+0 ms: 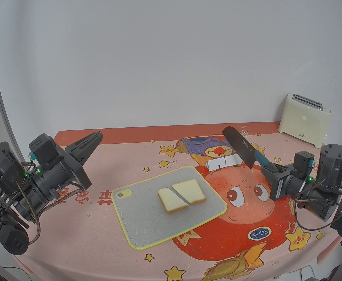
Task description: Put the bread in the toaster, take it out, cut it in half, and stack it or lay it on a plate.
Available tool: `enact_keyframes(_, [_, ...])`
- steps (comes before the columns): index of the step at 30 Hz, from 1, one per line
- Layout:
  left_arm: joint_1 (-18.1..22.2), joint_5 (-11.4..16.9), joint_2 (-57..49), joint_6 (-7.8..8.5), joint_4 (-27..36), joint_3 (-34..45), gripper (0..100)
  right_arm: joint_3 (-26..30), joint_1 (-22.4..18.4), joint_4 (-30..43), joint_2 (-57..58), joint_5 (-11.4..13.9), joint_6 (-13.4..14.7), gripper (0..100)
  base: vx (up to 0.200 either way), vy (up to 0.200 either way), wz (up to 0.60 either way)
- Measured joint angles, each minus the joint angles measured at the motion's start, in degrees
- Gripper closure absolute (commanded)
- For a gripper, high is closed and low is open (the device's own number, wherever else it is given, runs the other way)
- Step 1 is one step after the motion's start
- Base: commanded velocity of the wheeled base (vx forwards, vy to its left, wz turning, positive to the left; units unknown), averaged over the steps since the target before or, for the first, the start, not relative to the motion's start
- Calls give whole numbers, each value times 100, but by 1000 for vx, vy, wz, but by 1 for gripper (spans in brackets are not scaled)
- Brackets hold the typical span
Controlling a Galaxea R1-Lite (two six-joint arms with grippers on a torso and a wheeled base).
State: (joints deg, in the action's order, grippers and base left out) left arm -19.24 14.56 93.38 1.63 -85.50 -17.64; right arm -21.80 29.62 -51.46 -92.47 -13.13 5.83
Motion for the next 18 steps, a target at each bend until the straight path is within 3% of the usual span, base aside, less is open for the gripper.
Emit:
enact_keyframes(6, [-2,-16,13,13,0,-30,100,20,129,-71,-222,-39,5,100,0,0,0])
enact_keyframes(18, [-27,-205,44,28,0,-24,100,221,223,-944,-550,-59,11,100,0,0,0])
